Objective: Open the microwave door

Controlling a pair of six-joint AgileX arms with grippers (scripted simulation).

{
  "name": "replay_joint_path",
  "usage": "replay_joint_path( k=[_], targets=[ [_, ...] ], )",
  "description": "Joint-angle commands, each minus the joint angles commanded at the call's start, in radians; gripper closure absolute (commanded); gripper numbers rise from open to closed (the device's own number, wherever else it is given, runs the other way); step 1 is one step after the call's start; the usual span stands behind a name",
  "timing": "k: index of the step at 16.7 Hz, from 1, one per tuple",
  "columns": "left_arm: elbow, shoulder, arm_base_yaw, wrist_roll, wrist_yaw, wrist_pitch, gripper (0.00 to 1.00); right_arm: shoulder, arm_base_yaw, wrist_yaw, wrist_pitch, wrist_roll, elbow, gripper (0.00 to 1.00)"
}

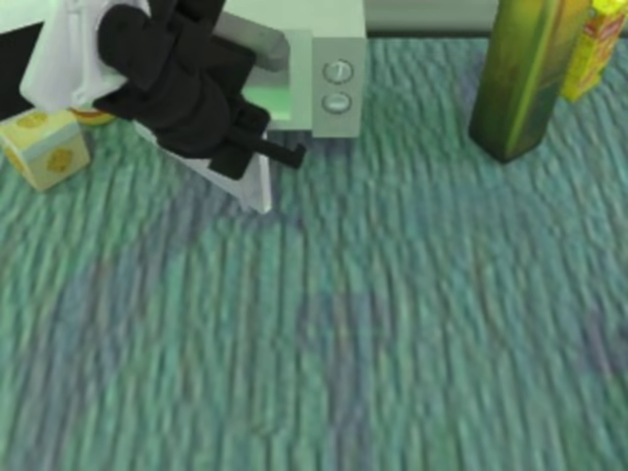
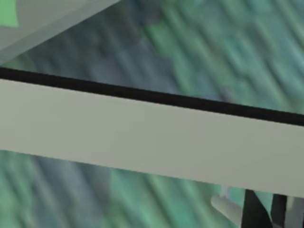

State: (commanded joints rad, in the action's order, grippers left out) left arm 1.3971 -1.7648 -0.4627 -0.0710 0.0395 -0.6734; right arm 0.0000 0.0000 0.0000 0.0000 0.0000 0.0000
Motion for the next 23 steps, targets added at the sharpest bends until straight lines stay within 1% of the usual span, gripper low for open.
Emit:
replay_joint_path(
  k=[19, 21, 23],
  targets=[
    [0.000, 0.000, 0.000, 0.000, 0.000, 0.000, 1.00, 0.000, 0.000, 0.000, 0.000, 0.000, 0.000, 0.00],
    [-0.004, -0.002, -0.004, 0.000, 0.008, 0.000, 1.00, 0.000, 0.000, 0.000, 0.000, 0.000, 0.000, 0.00],
    [-0.016, 0.011, 0.008, -0.030, 0.023, 0.000, 1.00, 0.000, 0.000, 0.000, 0.000, 0.000, 0.000, 0.00]
  ],
)
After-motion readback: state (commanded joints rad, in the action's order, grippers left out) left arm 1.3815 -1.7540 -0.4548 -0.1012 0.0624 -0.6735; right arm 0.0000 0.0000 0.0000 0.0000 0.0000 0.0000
